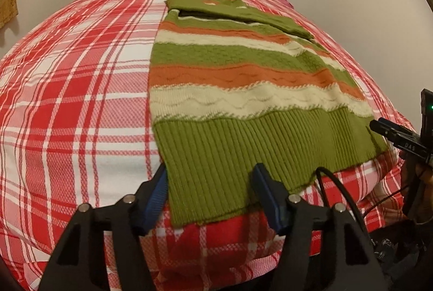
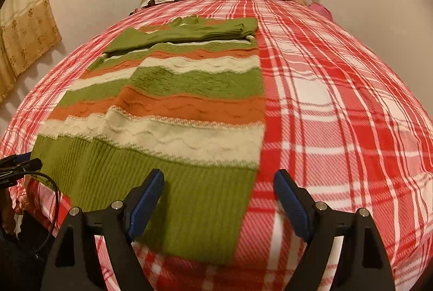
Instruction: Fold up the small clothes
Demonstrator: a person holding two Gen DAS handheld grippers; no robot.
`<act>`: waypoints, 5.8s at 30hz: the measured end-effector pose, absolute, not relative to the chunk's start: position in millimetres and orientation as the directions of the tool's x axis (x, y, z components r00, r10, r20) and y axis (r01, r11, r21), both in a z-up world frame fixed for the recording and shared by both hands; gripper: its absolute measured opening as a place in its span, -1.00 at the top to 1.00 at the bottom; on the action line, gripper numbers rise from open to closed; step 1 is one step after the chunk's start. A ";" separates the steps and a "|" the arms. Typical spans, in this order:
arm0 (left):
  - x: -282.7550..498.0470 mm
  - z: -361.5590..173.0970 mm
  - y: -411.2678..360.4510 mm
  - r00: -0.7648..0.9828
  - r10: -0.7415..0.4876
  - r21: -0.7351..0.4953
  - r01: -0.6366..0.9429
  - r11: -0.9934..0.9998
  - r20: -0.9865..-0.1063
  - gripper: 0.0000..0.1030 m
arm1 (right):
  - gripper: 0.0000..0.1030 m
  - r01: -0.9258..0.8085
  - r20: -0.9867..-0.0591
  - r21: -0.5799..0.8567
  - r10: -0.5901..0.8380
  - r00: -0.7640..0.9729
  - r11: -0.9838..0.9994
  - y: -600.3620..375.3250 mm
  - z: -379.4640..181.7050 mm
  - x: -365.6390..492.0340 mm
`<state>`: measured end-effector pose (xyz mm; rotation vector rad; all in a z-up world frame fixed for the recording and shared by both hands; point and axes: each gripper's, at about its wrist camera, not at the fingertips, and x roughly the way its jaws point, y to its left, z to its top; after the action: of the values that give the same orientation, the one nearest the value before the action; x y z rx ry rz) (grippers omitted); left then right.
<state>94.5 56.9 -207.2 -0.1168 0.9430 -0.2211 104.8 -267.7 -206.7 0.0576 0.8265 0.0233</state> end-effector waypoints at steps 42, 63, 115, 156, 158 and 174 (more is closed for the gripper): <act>89.7 -175.9 62.2 0.688 -0.358 -0.246 0.260 0.934 -0.631 0.79 | 0.78 -0.061 -0.618 0.447 0.357 0.701 0.892 -291.9 -200.4 74.4; 123.7 -114.0 67.7 0.780 -0.411 -0.268 0.317 0.910 -0.473 0.79 | 0.90 -0.147 -0.486 0.544 0.453 0.748 0.826 -307.4 -141.5 108.4; 421.1 -102.3 93.4 0.770 -0.371 -0.340 0.212 0.916 -0.520 0.81 | 0.92 -0.123 -0.497 0.487 0.390 0.775 0.865 -345.1 -61.3 396.4; 413.3 -183.0 89.8 0.669 -0.058 -0.085 -0.008 0.996 -0.741 -0.48 | -0.80 0.007 -0.724 0.279 0.206 0.658 0.960 -349.3 -145.3 422.5; 408.3 -183.0 91.0 0.669 -0.061 -0.100 -0.021 0.995 -0.740 -0.48 | -0.80 -0.087 -0.684 0.240 0.232 0.692 0.967 -322.9 -129.4 416.5; 373.8 -195.2 89.1 0.651 -0.083 -0.110 -0.001 0.994 -0.755 -0.60 | -0.80 -0.226 -0.834 0.043 0.159 0.529 0.973 -250.2 -177.1 385.1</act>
<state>373.8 89.1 -195.2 -0.1033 0.8610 -0.0464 385.1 -250.2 -177.1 -0.0733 0.9874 0.2303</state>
